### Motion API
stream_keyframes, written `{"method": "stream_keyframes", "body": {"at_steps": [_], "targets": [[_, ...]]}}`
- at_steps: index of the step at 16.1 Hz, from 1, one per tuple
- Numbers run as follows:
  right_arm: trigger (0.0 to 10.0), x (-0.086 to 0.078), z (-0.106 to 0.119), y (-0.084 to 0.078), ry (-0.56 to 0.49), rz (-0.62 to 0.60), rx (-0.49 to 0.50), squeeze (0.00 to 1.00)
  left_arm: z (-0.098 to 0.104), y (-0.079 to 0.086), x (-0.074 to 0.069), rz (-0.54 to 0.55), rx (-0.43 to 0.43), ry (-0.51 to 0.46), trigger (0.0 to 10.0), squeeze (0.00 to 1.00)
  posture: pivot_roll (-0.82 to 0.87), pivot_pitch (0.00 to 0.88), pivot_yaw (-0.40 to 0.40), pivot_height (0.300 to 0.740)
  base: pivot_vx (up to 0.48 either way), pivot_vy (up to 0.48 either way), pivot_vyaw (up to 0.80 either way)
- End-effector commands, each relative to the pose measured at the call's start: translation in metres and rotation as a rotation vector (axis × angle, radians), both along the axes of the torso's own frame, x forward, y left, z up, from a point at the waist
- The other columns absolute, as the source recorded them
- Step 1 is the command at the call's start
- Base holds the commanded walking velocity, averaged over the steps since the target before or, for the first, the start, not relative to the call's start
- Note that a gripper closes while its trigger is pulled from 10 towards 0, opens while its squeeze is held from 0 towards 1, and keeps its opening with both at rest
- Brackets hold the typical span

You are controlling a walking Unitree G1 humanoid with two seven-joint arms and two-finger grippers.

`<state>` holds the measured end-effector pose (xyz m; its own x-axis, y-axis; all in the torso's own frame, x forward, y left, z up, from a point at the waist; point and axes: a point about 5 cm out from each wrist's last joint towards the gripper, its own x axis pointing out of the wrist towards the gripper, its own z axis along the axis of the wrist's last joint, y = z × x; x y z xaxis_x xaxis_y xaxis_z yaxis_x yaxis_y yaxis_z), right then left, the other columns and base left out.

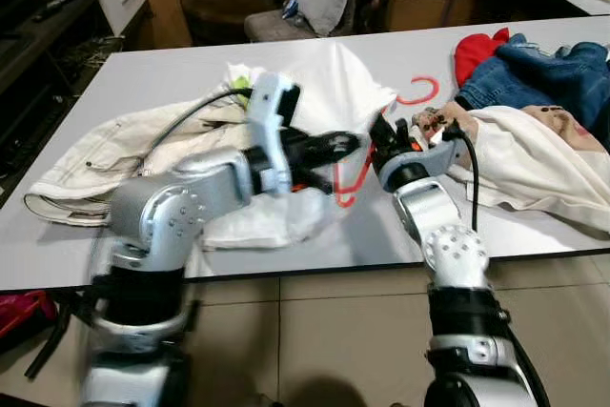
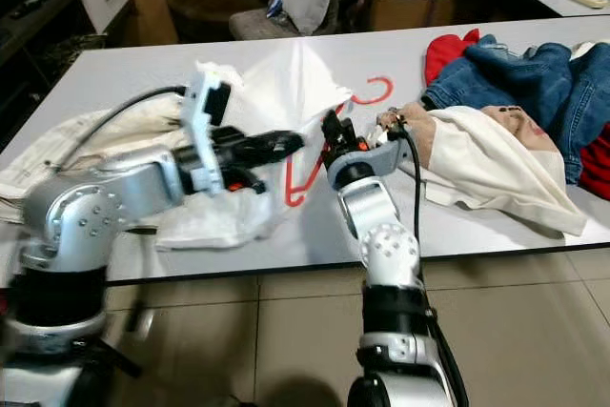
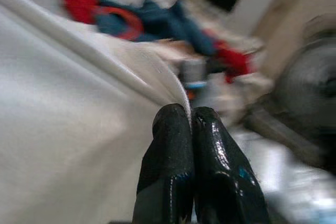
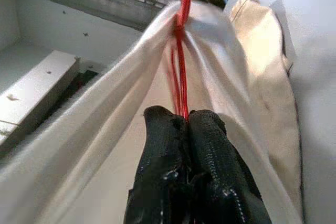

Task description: Hang hanger

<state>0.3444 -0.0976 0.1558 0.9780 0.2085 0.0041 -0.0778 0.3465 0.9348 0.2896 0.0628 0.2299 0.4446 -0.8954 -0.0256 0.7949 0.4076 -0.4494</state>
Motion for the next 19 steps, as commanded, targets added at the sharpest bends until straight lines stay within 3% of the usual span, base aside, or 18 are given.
{"method": "stream_keyframes", "body": {"at_steps": [1,3,4,5,6,7,8,9,10,11,12,15,17,19], "targets": [[10.0,0.006,0.021,0.030,-0.058,0.037,0.058,0.00,0.007,-0.011,-0.008,-0.072,-0.048,0.018,0.0,0.00,-0.03,0.000,0.127,0.740,0.000,0.000,0.00],[10.0,0.007,0.023,0.034,-0.070,0.035,0.100,0.00,0.006,-0.024,-0.010,-0.083,-0.098,0.073,0.0,0.00,-0.03,0.000,0.131,0.740,0.000,0.000,0.00],[10.0,0.008,0.023,0.035,-0.064,0.019,0.109,0.00,0.006,-0.030,-0.006,-0.036,-0.126,0.098,0.0,0.00,-0.02,0.000,0.134,0.740,0.000,0.000,0.00],[10.0,0.008,0.022,0.035,-0.056,0.000,0.126,0.00,0.006,-0.031,0.005,0.072,-0.141,0.100,0.0,0.00,-0.02,0.000,0.136,0.740,0.000,0.000,0.00],[10.0,0.007,0.021,0.035,-0.056,-0.003,0.151,0.00,0.003,-0.025,0.022,0.255,-0.112,0.081,0.0,0.00,-0.03,0.000,0.138,0.740,0.000,0.000,0.00],[10.0,0.005,0.019,0.035,-0.043,-0.003,0.174,0.00,0.003,-0.017,0.034,0.368,-0.070,0.037,0.0,0.00,-0.03,0.000,0.138,0.740,0.000,0.000,0.00],[10.0,0.003,0.018,0.034,-0.035,0.003,0.202,0.00,0.005,-0.013,0.039,0.413,-0.077,0.026,4.5,0.00,-0.04,0.000,0.138,0.740,0.000,0.000,0.00],[10.0,0.001,0.019,0.033,-0.048,0.025,0.198,0.00,0.006,-0.012,0.040,0.417,-0.090,0.039,10.0,0.00,-0.04,0.000,0.135,0.740,0.000,0.000,0.00],[10.0,-0.002,0.021,0.034,-0.058,0.048,0.239,0.00,0.004,-0.018,0.033,0.346,-0.078,0.037,10.0,0.00,-0.05,0.000,0.134,0.740,0.000,0.000,0.00],[10.0,-0.002,0.021,0.032,-0.058,0.049,0.245,0.00,0.002,-0.022,0.026,0.293,-0.057,0.016,10.0,0.95,-0.06,0.000,0.132,0.740,0.000,0.000,0.00],[10.0,-0.002,0.020,0.030,-0.053,0.039,0.231,0.00,0.001,-0.024,0.021,0.257,-0.106,0.058,10.0,1.00,-0.06,0.000,0.130,0.740,0.000,0.000,0.00],[10.0,0.000,0.018,0.025,-0.036,0.025,0.225,0.00,0.004,-0.034,0.009,0.142,-0.157,0.089,10.0,1.00,-0.06,0.000,0.120,0.740,0.000,0.000,0.00],[10.0,0.000,0.018,0.025,-0.030,0.035,0.211,0.00,0.002,-0.039,-0.002,0.052,-0.106,0.089,10.0,1.00,-0.06,0.000,0.115,0.740,0.000,0.000,0.00],[10.0,-0.001,0.016,0.025,-0.025,0.054,0.202,0.00,0.002,-0.031,0.004,0.139,-0.059,0.044,10.0,1.00,-0.06,0.000,0.112,0.740,0.000,0.000,0.00]]}}
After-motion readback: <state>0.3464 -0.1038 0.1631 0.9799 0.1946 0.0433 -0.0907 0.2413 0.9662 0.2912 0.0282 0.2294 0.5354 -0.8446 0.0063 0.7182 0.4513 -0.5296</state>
